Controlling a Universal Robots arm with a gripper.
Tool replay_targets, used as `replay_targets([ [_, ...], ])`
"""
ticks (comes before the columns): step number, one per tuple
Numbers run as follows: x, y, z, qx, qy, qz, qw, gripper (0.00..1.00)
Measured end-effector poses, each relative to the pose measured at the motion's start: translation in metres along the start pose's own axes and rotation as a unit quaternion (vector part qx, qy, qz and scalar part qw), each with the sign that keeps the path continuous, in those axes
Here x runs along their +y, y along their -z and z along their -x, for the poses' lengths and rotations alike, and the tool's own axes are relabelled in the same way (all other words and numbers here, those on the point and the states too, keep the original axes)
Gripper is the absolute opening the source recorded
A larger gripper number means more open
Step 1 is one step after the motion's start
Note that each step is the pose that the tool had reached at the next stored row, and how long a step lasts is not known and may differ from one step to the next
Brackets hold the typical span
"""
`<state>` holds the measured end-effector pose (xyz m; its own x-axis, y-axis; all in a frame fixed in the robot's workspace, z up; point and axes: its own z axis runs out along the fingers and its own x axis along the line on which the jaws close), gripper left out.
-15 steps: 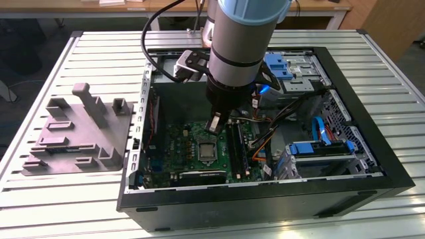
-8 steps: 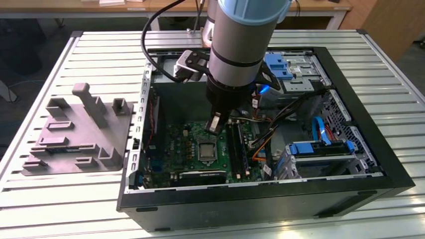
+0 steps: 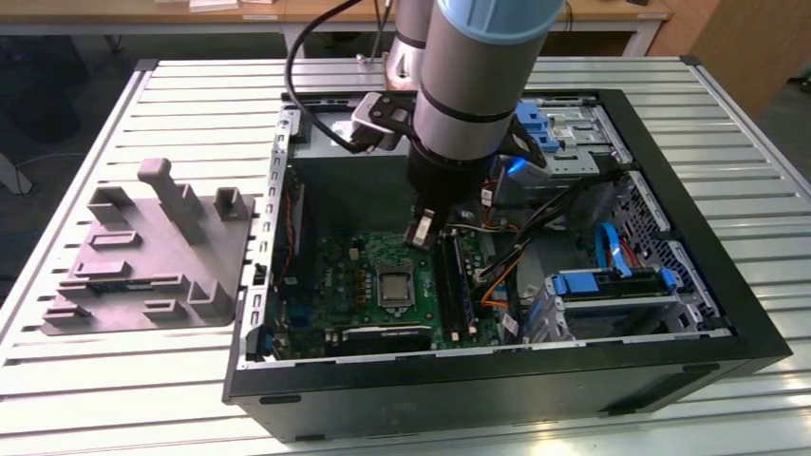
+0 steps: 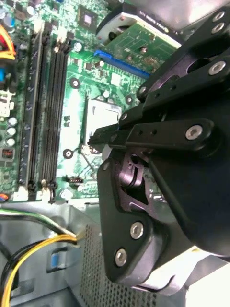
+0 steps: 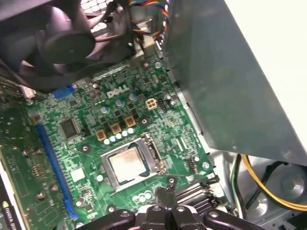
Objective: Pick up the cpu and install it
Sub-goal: 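Install the first cpu locking lever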
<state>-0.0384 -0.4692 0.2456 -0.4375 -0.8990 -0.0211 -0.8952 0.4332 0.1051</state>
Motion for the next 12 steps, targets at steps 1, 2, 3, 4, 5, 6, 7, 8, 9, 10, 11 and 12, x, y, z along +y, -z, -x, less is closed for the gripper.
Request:
replay_targets([
  [1,0.0006,-0.0001,0.0018,0.0,0.0,0.0,1.0,0.11],
  [2,0.0011,-0.0003,0.0035,0.0,0.0,0.0,1.0,0.11],
  [3,0.0017,-0.0004,0.0054,0.0,0.0,0.0,1.0,0.11],
  [4,0.0021,-0.0006,0.0075,0.0,0.0,0.0,1.0,0.11],
  [5,0.0021,-0.0007,0.0088,-0.0001,0.0,0.0,1.0,0.11],
  [6,0.002,-0.0008,0.0092,-0.0001,0.0,0.0,1.0,0.11],
  [7,0.0017,-0.0008,0.0094,-0.0001,0.0,0.0,1.0,0.11],
  [8,0.001,-0.0007,0.0097,0.0,0.0,0.0,1.0,0.11],
  [9,-0.0001,-0.0006,0.0104,0.0,0.0,0.0,1.0,0.11],
  [10,-0.0015,-0.0005,0.0113,0.0,0.0,0.0,1.0,0.11],
  [11,-0.0027,-0.0004,0.0122,0.0001,0.0,0.0,1.0,0.11],
  [12,-0.0033,-0.0005,0.0132,0.0,0.0,0.0,1.0,0.11],
])
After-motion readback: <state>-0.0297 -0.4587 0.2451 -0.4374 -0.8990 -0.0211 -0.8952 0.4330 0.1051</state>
